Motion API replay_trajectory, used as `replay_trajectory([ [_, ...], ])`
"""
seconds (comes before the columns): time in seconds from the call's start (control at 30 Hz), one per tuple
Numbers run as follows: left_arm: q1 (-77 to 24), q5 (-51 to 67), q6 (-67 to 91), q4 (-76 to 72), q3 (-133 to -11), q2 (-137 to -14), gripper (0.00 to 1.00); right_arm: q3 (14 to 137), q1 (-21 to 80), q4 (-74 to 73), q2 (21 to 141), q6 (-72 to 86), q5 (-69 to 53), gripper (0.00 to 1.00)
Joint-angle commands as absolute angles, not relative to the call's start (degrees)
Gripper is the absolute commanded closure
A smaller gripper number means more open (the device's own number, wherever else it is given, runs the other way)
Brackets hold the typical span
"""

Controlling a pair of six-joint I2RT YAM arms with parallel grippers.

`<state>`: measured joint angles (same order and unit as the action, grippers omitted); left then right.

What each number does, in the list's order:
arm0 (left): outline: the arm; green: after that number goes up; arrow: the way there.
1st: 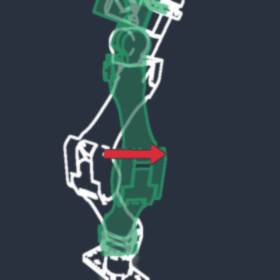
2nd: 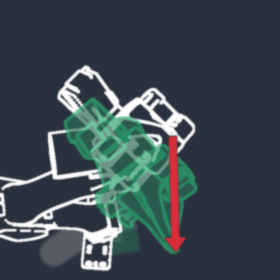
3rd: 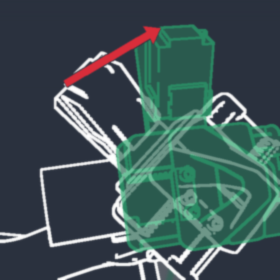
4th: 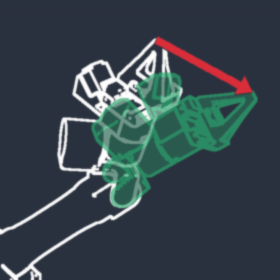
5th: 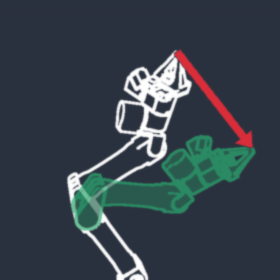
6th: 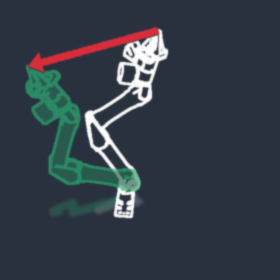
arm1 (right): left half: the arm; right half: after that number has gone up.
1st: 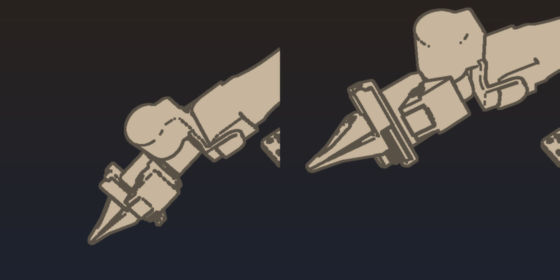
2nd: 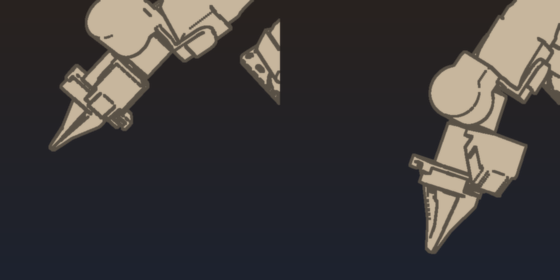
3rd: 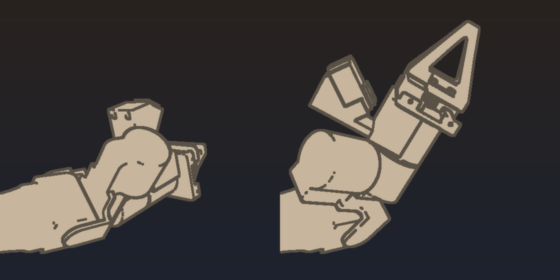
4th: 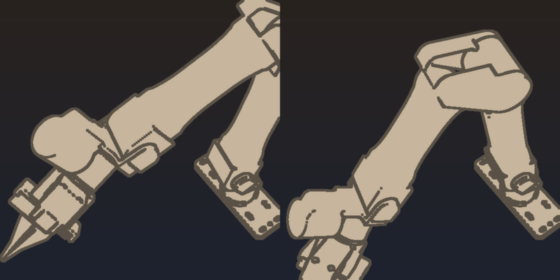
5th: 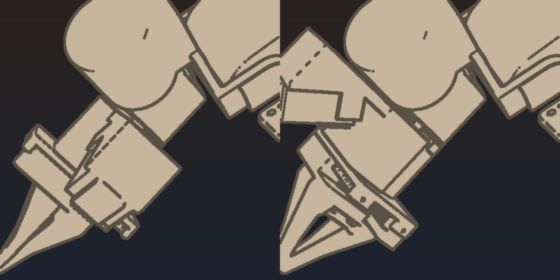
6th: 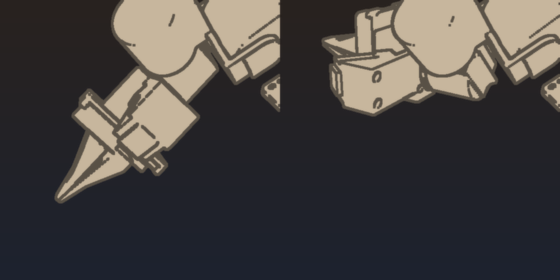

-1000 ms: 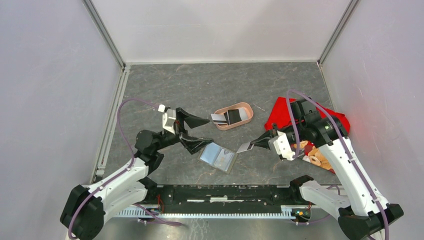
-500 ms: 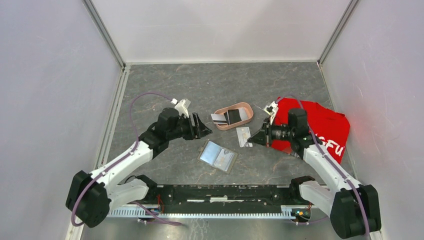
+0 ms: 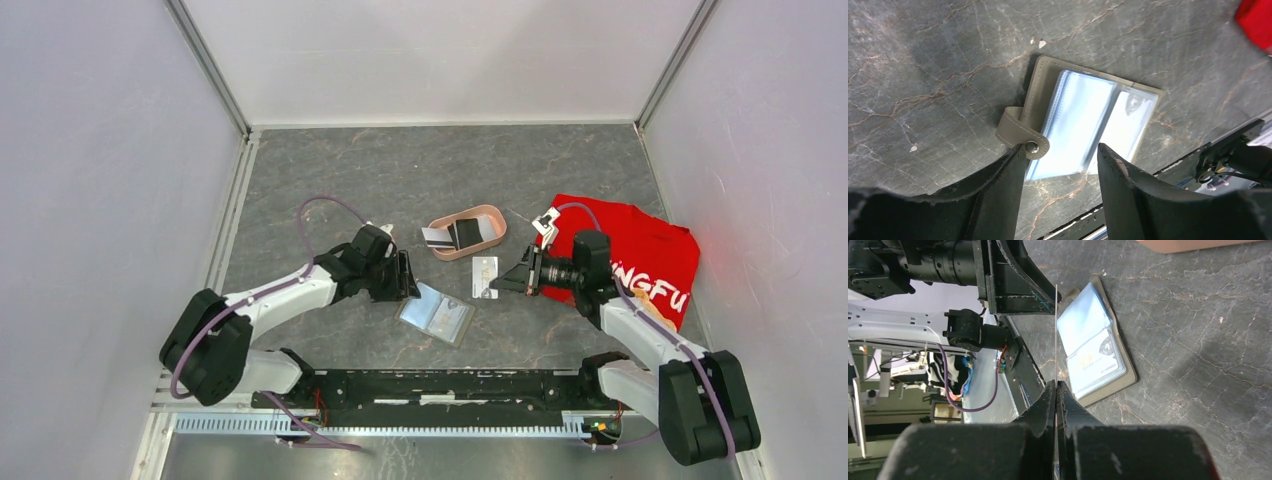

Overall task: Put the credit cards into the card holder
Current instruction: Insert the credit card into the card holder.

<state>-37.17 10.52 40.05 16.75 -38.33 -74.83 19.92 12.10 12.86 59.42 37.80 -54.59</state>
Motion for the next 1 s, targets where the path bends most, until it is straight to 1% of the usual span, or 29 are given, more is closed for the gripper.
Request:
replay_trajectory([
  [0.0, -37.9, 9.7, 40.8, 16.8, -41.2, -77.7, 0.40, 20.2, 12.2, 18.0, 61.6, 40.8, -56.5, 1.00],
  [0.23, -40.2, 8.5, 40.8, 18.5, -43.3, -82.8, 0.44, 18.6, 12.3, 19.4, 62.1, 41.0, -56.6, 1.00],
  [0.37, -42.0, 6.2, 44.2, 19.6, -41.9, -81.8, 0.51, 17.7, 13.1, 20.1, 62.1, 41.6, -56.6, 1.00],
  [0.47, -43.3, 5.2, 46.8, 20.5, -40.7, -79.9, 0.52, 18.2, 13.3, 19.5, 62.4, 41.6, -57.1, 1.00],
  [0.6, -44.0, 0.8, 48.2, 24.5, -40.4, -72.8, 0.49, 17.8, 13.3, 18.4, 62.3, 40.7, -58.0, 1.00],
  [0.67, -44.0, 0.2, 48.3, 25.5, -39.9, -68.3, 0.45, 17.1, 13.4, 18.5, 62.5, 40.7, -58.2, 1.00],
  [0.73, -44.0, 0.2, 48.5, 25.2, -38.4, -64.8, 0.35, 16.6, 13.8, 18.5, 63.0, 41.1, -57.8, 1.00],
  [0.77, -44.0, 1.2, 48.3, 24.3, -37.2, -64.4, 0.32, 16.6, 14.2, 18.7, 63.3, 41.3, -57.7, 1.00],
  [0.83, -44.0, 4.5, 48.2, 22.0, -35.0, -64.0, 0.30, 16.3, 14.9, 18.9, 64.0, 41.6, -57.6, 1.00],
  [0.97, -44.0, 6.1, 49.6, 17.0, -31.8, -66.7, 0.29, 16.2, 16.2, 19.2, 65.0, 41.7, -56.9, 1.00],
])
